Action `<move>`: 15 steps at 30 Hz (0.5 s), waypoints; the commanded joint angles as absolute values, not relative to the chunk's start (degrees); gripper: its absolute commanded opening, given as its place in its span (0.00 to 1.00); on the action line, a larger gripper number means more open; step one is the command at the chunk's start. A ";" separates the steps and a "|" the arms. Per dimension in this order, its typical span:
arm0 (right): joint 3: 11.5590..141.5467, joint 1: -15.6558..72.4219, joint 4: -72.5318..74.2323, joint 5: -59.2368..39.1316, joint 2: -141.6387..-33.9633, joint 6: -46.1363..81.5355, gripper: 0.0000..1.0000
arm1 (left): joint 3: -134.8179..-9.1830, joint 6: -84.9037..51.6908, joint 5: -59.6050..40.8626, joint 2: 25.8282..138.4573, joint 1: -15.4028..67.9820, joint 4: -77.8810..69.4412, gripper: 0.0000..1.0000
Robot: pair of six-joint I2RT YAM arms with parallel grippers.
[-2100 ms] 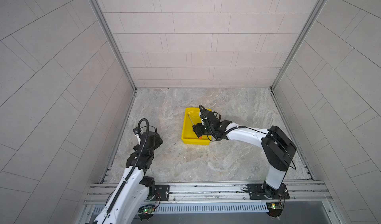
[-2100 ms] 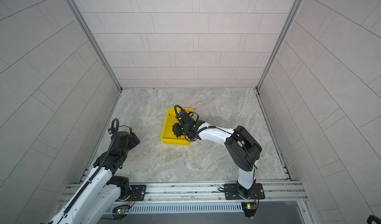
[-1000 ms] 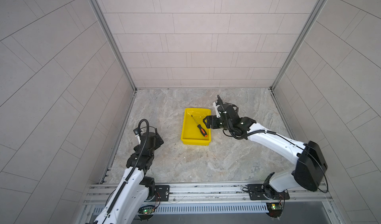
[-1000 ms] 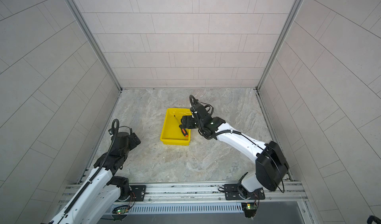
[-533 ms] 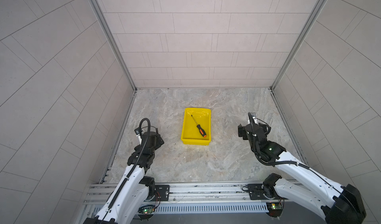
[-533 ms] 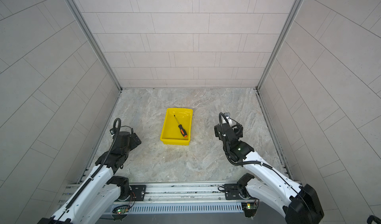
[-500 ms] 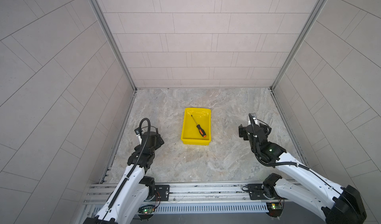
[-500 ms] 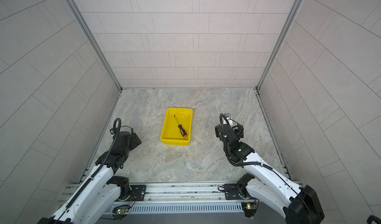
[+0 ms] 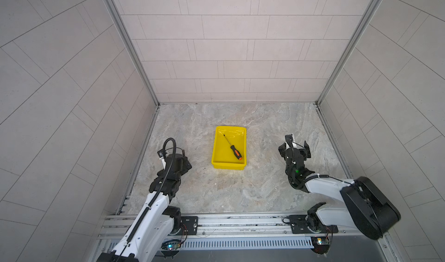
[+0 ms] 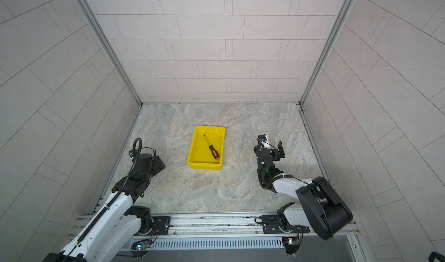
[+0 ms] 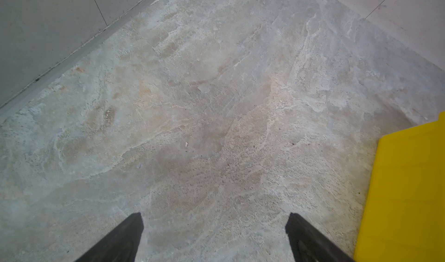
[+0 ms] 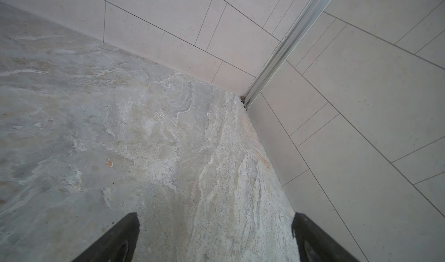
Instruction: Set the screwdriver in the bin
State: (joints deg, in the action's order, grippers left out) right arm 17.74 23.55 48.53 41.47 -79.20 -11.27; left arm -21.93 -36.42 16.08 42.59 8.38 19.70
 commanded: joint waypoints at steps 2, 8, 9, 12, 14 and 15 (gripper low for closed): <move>17.36 21.93 62.88 44.12 -85.38 -12.34 1.00 | -21.89 -36.56 16.58 42.64 8.16 18.47 1.00; 16.06 16.06 69.10 38.08 -89.84 -7.34 0.99 | -22.39 -36.56 16.53 44.11 8.17 18.46 1.00; 15.81 15.19 69.91 37.47 -90.10 -6.31 1.00 | -22.41 -36.56 16.56 44.12 8.17 18.33 1.00; 16.41 10.55 62.83 29.64 -87.80 -1.72 0.92 | -22.63 -36.31 16.26 45.76 8.17 17.85 1.00; 16.88 8.74 63.22 28.01 -90.30 0.94 0.88 | -22.55 -36.11 16.06 46.38 8.12 17.29 1.00; 17.19 8.57 65.85 27.69 -91.94 -0.51 0.99 | -22.50 -35.82 15.74 46.64 8.14 16.97 1.00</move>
